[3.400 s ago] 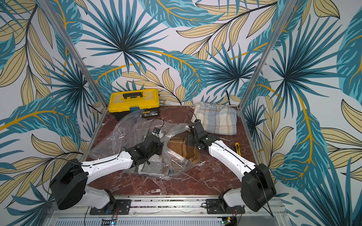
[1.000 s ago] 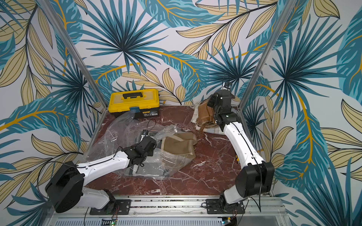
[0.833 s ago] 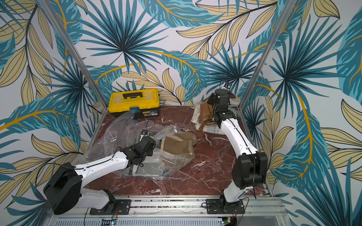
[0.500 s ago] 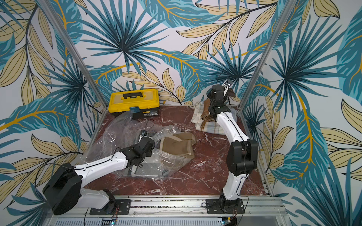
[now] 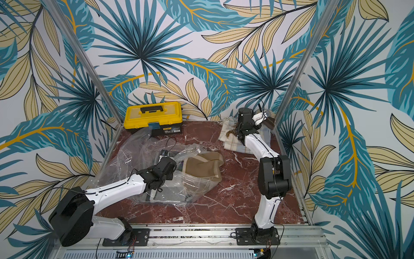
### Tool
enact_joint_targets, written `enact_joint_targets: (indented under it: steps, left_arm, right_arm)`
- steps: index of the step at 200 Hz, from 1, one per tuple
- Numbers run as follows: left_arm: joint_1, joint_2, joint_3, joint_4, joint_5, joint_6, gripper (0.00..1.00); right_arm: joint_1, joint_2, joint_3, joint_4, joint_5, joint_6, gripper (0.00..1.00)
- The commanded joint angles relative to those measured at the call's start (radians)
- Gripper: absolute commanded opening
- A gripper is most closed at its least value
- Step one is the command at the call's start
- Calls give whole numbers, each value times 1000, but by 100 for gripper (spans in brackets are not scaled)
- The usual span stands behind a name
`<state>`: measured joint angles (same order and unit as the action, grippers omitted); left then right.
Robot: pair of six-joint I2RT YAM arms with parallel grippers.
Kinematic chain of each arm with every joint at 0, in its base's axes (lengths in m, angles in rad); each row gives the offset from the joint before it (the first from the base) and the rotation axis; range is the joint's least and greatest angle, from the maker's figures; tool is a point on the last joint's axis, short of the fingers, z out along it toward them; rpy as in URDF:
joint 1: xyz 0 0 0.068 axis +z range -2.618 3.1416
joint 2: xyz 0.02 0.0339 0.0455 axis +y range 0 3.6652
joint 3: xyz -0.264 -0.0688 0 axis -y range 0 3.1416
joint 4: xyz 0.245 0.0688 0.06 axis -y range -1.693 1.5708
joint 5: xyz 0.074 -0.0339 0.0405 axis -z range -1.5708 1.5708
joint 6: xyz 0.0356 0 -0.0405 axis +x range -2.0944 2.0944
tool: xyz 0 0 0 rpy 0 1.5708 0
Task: Take the blanket out of the vacuum bag
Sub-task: Place the blanket at the corner of the board.
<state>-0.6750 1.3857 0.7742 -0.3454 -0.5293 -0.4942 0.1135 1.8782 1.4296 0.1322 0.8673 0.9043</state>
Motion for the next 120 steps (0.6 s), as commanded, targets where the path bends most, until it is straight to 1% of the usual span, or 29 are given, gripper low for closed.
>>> enact_joint_targets:
  steps: [1,25,44,52,68,73,85,91,99,108,114,120]
  left_arm:
    - [15,-8,-15,7,5,19,0]
    - [15,-19,-26,20,28,6,0]
    - [15,-32,-32,26,44,-3,0]
    - [14,-37,-36,27,49,-4,0]
    - [15,-49,-42,25,55,-9,0]
    - [15,-53,-46,31,59,-10,0]
    - [14,-61,-60,44,70,-14,0]
    - [15,-64,-66,53,78,-16,0]
    - [14,-66,-74,63,90,-18,0]
    - [15,-66,-80,64,97,-26,0]
    - [15,-66,-83,63,104,-27,0]
    - [14,-64,-82,99,113,-29,0]
  right_arm:
    - [-2,-75,-108,-40,109,158,0]
    - [-4,-116,-205,-79,142,158,0]
    - [-8,-143,-257,-80,173,128,0]
    - [-12,-153,-275,-62,174,89,0]
    - [-12,-164,-271,-57,176,-41,0]
    - [-12,-167,-262,-60,174,-95,7]
    - [-7,-176,-231,-93,176,-225,28]
    - [-3,-181,-206,-132,191,-275,38]
    - [3,-186,-177,-195,219,-322,48]
    - [9,-196,-154,-252,245,-357,58]
    - [12,-207,-148,-271,252,-383,61]
    - [17,-222,-151,-275,262,-414,64]
